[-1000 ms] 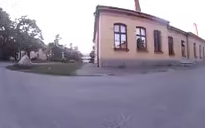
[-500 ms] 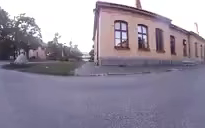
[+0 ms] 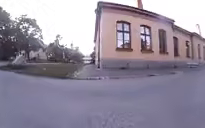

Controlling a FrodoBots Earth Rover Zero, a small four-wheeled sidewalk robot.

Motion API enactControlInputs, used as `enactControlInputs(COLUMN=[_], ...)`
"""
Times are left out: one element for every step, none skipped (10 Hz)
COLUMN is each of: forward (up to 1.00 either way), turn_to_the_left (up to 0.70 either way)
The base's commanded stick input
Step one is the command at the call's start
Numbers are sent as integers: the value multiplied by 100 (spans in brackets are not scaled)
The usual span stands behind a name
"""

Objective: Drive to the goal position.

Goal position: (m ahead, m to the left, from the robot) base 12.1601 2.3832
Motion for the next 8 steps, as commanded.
enactControlInputs(forward=[85, 85, 85, 85, 85, 85, 85, 85], turn_to_the_left=[25, 14, 3, 0, 0, 0, 0, 0])
